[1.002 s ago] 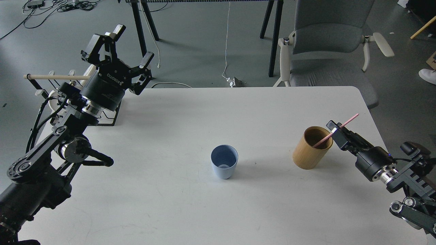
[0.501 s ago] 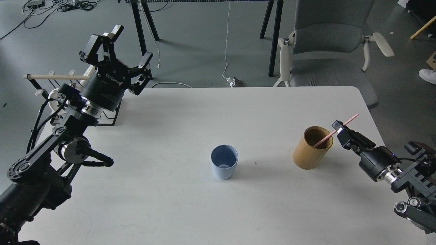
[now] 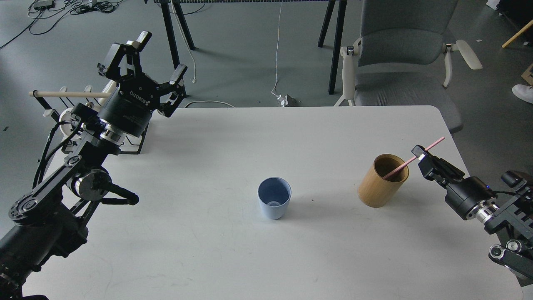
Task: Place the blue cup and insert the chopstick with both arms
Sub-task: 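Reach the right gripper to the pink stick in the tan cup and grasp it, then pull the pink stick up out of the tan cup with the right gripper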
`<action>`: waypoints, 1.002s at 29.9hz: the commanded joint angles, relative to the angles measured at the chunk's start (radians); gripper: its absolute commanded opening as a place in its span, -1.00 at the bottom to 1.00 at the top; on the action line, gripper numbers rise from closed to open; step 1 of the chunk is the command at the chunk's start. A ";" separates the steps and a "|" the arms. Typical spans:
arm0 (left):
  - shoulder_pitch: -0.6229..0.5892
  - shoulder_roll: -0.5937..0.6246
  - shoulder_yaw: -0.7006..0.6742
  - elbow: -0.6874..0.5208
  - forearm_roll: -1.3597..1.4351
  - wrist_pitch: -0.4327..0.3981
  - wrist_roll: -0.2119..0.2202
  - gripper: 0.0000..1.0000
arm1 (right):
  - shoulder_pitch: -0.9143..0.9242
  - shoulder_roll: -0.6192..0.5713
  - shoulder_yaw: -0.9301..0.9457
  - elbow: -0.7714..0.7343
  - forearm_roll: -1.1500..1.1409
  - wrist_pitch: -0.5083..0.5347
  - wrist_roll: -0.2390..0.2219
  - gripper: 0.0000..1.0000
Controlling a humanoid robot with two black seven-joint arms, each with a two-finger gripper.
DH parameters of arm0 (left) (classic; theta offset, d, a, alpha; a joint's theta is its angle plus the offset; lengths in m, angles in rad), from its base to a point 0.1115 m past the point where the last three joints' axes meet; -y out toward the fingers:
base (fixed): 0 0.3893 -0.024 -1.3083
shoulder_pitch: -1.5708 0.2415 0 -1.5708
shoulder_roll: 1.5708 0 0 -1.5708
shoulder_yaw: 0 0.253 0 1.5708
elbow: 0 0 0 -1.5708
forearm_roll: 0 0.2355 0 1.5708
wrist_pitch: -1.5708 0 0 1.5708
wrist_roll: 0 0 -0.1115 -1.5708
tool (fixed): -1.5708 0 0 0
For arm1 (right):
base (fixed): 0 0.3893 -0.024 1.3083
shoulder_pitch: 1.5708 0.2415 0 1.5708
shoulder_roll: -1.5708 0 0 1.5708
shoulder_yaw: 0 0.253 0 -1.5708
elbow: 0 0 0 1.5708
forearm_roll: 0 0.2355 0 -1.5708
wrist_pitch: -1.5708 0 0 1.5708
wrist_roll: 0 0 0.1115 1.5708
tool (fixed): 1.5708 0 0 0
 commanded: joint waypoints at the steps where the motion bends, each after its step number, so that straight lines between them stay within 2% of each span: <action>1: 0.005 -0.001 0.002 0.000 0.000 0.000 0.000 0.94 | 0.002 -0.023 0.009 0.025 0.002 0.000 0.000 -0.99; 9: 0.008 -0.001 0.004 0.000 0.000 0.000 0.000 0.94 | 0.000 -0.124 0.056 0.129 0.008 0.000 0.000 -1.00; 18: 0.011 -0.005 0.005 0.037 0.000 0.000 0.000 0.94 | -0.003 -0.371 0.148 0.361 0.019 0.000 0.000 -1.00; 22: 0.011 -0.031 0.005 0.055 0.000 0.000 0.000 0.94 | 0.000 -0.443 0.193 0.416 0.019 0.000 0.000 -1.00; 26: 0.011 -0.033 0.004 0.058 0.000 0.000 0.000 0.94 | 0.092 -0.451 0.193 0.427 0.019 0.000 0.000 -1.00; 30: 0.014 -0.034 0.005 0.066 0.000 0.000 0.000 0.94 | 0.219 -0.376 0.168 0.429 0.004 0.000 0.000 -1.00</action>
